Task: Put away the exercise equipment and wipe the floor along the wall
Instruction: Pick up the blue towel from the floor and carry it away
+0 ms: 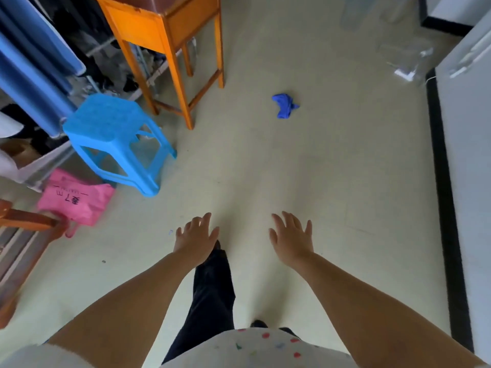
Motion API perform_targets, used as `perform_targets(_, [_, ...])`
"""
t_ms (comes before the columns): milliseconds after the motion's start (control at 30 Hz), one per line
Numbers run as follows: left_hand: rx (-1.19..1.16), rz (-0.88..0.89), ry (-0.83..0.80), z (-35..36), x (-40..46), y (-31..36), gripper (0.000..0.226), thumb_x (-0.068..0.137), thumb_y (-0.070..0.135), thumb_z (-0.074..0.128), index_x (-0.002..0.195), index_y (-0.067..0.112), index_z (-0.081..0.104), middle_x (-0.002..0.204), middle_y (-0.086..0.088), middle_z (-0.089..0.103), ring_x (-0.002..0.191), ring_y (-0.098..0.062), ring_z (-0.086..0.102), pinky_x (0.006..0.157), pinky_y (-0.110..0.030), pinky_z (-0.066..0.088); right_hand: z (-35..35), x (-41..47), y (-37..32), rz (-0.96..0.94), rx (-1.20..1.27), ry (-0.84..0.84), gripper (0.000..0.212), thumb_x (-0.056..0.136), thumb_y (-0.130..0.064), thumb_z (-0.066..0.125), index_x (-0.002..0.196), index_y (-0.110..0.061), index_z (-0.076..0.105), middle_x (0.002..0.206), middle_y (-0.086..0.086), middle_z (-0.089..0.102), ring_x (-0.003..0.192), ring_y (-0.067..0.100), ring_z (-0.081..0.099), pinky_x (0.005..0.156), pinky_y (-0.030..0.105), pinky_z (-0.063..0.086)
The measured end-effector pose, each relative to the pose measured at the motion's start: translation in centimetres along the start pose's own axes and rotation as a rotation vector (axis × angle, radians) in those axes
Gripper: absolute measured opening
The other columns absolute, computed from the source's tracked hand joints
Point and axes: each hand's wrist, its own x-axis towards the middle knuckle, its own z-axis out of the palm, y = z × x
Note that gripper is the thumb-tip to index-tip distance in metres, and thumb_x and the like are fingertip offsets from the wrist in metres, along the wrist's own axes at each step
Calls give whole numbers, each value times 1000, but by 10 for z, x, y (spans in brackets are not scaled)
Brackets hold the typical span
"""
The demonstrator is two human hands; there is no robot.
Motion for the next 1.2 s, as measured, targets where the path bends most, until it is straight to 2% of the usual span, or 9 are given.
perform_targets(200, [51,95,22,-84,124,-23,55,100,45,25,149,21,17,147,-6,35,132,-24,38,111,-42,27,-58,116,-48,115,35,-5,50,102,-39,23,149,-25,17,157,3,16,145,21,14,116,56,7])
perform_targets(333, [113,118,13,-139,196,-28,55,101,45,24,150,21,17,148,-6,34,133,-23,37,113,-43,25,-100,177,-74,113,88,1,50,102,-38,21,150,-26,14,158,2,14,146,20,12,117,54,6])
perform_targets(467, [131,163,-12,-165,257,-13,55,101,44,25,149,21,18,147,-6,35,133,-24,37,113,-44,26,-127,230,-76,123,96,-10,50,102,-38,20,151,-25,13,158,2,14,146,19,12,117,53,5])
perform_targets(700, [127,207,-71,-204,377,43,54,101,44,24,149,22,18,151,-6,30,137,-24,33,115,-45,20,-168,337,-23,200,121,-45,50,102,-39,20,150,-27,13,159,2,11,147,19,10,117,53,3])
perform_targets(1000, [87,343,-24,-281,539,177,50,101,41,27,147,21,25,149,-3,34,136,-21,34,115,-43,18,-280,493,92,309,60,-62,49,102,-38,22,149,-25,17,157,4,17,144,22,19,116,54,7])
perform_targets(1067, [77,365,-49,-291,557,196,50,102,40,27,148,21,24,149,-3,34,136,-20,33,116,-43,17,-297,522,98,343,91,-96,49,102,-37,22,149,-25,16,157,4,17,144,23,19,115,54,8])
perform_targets(1200, [124,357,-107,-313,620,210,51,102,40,26,149,22,21,151,-1,30,139,-19,29,117,-42,14,-320,587,96,276,114,-102,49,102,-38,22,149,-26,17,157,3,16,143,21,19,116,53,6])
